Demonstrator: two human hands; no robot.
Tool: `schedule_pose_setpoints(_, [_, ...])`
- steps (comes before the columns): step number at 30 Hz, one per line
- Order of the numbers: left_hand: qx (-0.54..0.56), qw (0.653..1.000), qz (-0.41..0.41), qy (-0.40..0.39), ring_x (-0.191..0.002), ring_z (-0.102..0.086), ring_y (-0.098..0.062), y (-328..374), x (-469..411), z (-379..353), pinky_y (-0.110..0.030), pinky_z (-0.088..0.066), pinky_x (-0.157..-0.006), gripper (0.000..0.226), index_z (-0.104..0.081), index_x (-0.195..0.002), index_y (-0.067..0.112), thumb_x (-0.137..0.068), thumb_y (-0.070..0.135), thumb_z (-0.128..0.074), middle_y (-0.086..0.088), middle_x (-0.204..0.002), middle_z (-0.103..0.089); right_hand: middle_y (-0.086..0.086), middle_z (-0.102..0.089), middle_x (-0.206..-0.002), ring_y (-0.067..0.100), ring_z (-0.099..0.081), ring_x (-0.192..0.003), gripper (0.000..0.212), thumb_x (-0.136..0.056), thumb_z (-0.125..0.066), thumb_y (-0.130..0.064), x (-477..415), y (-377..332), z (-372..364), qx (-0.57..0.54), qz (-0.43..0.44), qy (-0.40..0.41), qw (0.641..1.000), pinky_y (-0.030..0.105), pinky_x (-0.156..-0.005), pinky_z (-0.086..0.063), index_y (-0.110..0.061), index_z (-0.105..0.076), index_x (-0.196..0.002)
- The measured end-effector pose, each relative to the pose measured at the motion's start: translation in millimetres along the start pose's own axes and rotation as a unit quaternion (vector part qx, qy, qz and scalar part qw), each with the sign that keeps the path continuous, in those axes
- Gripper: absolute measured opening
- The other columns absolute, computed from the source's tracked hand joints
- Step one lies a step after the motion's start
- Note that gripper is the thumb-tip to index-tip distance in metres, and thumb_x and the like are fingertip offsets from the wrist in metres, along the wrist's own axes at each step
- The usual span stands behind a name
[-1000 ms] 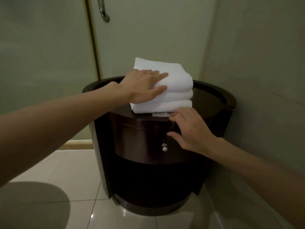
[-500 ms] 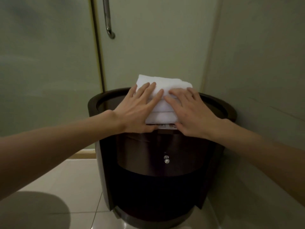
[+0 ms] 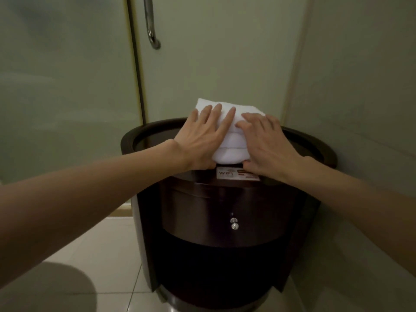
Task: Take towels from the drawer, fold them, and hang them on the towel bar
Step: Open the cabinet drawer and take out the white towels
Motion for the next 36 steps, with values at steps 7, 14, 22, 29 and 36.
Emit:
schedule_pose_setpoints(7, [0.025, 0.998, 0.054, 0.004, -0.116, -0.044, -0.037, 1, -16, -12, -0.049, -0.04, -0.087, 0.097, -0.01, -0.146, 0.001, -0.072, 0.031, -0.064, -0.019, -0.133, -0.04, 0.024, -0.046, -0.134, 0.041, -0.046, -0.122, 0.091, -0.061, -0.077, -0.032, -12, 4, -15, 0.0, -0.004, 0.023, 1.0, 0.054, -0.101, -0.033, -0.001, -0.037, -0.137])
schedule_pose_setpoints(14, [0.088, 0.995, 0.042, 0.011, -0.114, -0.046, -0.034, -20, -28, -9, -0.046, -0.041, -0.086, 0.099, -0.024, -0.144, 0.003, -0.064, 0.037, -0.072, -0.015, -0.133, -0.045, 0.028, -0.045, -0.132, 0.042, -0.045, -0.12, 0.107, -0.064, -0.078, -0.039, -42, 11, -23, 0.051, -0.052, -0.036, 0.997, 0.056, -0.109, -0.026, 0.003, -0.022, -0.145])
schedule_pose_setpoints(22, [0.11, 0.985, 0.066, -0.114, -0.122, -0.038, -0.036, -47, -51, 23, -0.053, -0.041, -0.089, 0.108, -0.004, -0.146, 0.005, -0.071, 0.048, -0.068, -0.016, -0.141, -0.032, 0.017, -0.059, -0.115, 0.035, -0.056, -0.1, 0.073, -0.077, -0.066, -0.049, -92, 26, 28, -0.024, -0.048, -0.135, 0.989, 0.044, -0.082, -0.043, -0.003, -0.046, -0.131])
schedule_pose_setpoints(29, [0.14, 0.967, 0.086, -0.196, -0.119, -0.04, -0.031, -93, -87, 112, -0.048, -0.043, -0.089, 0.098, -0.014, -0.141, 0.009, -0.069, 0.037, -0.073, -0.01, -0.138, -0.036, 0.01, -0.058, -0.117, 0.029, -0.055, -0.104, 0.058, -0.077, -0.062, -0.031, -142, 57, 121, -0.062, -0.041, -0.226, 0.971, 0.039, -0.089, -0.042, -0.011, -0.046, -0.129])
schedule_pose_setpoints(36, [0.197, 0.948, 0.096, -0.229, -0.126, -0.033, -0.03, -160, -106, 245, -0.049, -0.035, -0.097, 0.101, -0.012, -0.14, 0.02, -0.063, 0.042, -0.075, -0.007, -0.142, -0.03, 0.012, -0.054, -0.13, 0.031, -0.053, -0.116, 0.076, -0.073, -0.067, -0.042, -190, 78, 252, -0.127, -0.038, -0.257, 0.957, 0.045, -0.102, -0.038, -0.011, -0.042, -0.137])
Point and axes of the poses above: each hand's wrist, its own x-axis away from the middle knuckle, its own z-axis out of the back of the hand, y = z × x, the point moved 3 cm from there along -x, towards the middle knuckle
